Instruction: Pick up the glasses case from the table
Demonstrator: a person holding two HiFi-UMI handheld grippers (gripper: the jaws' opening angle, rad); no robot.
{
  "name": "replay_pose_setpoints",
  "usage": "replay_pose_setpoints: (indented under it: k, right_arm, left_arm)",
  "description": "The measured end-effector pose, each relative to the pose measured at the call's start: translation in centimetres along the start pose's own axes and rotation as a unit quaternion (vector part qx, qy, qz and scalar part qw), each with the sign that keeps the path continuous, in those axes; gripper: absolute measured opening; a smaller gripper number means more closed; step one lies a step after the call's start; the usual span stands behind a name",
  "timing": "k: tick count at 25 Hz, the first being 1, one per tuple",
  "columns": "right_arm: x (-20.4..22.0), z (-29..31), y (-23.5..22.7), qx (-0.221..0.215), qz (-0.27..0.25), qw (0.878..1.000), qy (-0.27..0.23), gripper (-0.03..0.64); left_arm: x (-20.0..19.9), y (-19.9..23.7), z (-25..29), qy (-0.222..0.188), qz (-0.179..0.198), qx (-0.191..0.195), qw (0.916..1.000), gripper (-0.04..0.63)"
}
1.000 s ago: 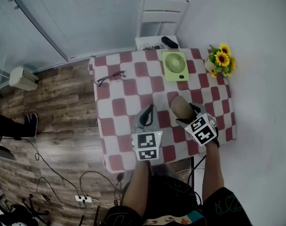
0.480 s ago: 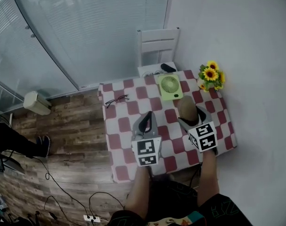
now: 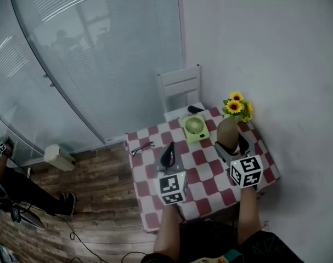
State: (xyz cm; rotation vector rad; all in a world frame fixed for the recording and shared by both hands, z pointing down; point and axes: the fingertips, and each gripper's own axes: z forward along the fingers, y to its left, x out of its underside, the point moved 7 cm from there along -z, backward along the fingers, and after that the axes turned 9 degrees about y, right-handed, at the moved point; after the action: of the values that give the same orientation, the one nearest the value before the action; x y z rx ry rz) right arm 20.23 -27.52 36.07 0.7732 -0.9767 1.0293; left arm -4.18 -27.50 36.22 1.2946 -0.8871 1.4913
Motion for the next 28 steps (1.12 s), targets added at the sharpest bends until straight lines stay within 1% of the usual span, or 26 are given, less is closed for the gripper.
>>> replay_pose_setpoints:
  k: [5,8,14,28]
  right_arm:
    - [0.0,-2.2,-1.4,0.022,0.028,0.998,-0.056,0.379]
    - [0.1,-2.9,-2.4,0.032,0.040,0.996,-0.073,0.379]
    - [0.1,-3.2,-3.1,0.035,0.041,0.996,-0.075,0.379]
    - [-0.4,-2.7,-2.5,0.036,0.019,0.996,-0.075,0.379]
  left_arm:
    - [-2.1,-1.2,-0.9,-0.032,0.012,0.001,0.9994,0.011]
    - [-2.4,-1.7,-0.7,-0.037,0.022,0.003,0.9991,0.011]
    - [-2.4,-2.2,-0.3,-0.034,0.028,0.002,0.9990,0.011]
    - [-1.1,-1.6,0.0,-0.019,0.020,-0.007,0.9996,0.011]
